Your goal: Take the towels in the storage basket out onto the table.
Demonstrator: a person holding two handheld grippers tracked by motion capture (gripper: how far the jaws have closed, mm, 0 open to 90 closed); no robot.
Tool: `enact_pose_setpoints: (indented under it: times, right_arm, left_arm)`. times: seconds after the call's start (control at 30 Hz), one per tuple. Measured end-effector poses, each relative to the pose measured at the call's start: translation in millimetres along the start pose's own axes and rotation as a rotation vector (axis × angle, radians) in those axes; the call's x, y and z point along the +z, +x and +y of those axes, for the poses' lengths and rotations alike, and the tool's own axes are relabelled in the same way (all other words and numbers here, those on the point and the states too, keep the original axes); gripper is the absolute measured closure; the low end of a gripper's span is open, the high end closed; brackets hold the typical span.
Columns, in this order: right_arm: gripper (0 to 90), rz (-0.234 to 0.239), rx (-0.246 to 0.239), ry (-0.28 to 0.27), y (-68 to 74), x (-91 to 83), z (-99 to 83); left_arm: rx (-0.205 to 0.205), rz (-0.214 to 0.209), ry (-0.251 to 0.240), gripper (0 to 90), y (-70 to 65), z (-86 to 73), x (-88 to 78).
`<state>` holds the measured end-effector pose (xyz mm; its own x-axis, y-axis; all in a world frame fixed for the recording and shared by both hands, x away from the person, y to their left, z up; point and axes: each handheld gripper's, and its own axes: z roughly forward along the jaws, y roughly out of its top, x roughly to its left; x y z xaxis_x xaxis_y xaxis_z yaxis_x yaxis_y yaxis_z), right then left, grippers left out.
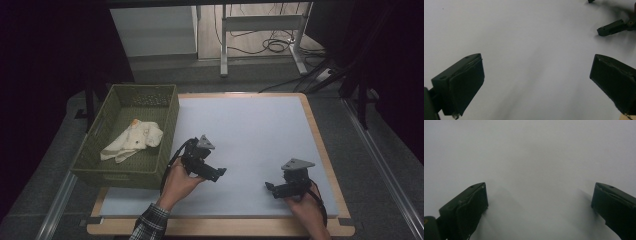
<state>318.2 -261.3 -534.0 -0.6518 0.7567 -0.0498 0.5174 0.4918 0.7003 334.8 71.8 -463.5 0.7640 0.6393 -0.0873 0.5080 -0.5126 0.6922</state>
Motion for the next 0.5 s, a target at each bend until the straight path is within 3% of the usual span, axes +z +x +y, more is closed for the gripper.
enact_pose_setpoints:
  times: [0.3, 0.5]
  right_arm:
    - [0.8, 0.001, 0.0, 0.0, 0.0, 0.1, 0.0]
    - [0.8, 0.001, -0.001, 0.0, -0.1, 0.1, -0.1]
  left_arm:
    - [0.005, -0.016, 0.001, 0.0, 9.1, 17.8, -8.6]
    - [0.007, 0.015, 0.018, 0.0, 18.5, 28.9, -18.4]
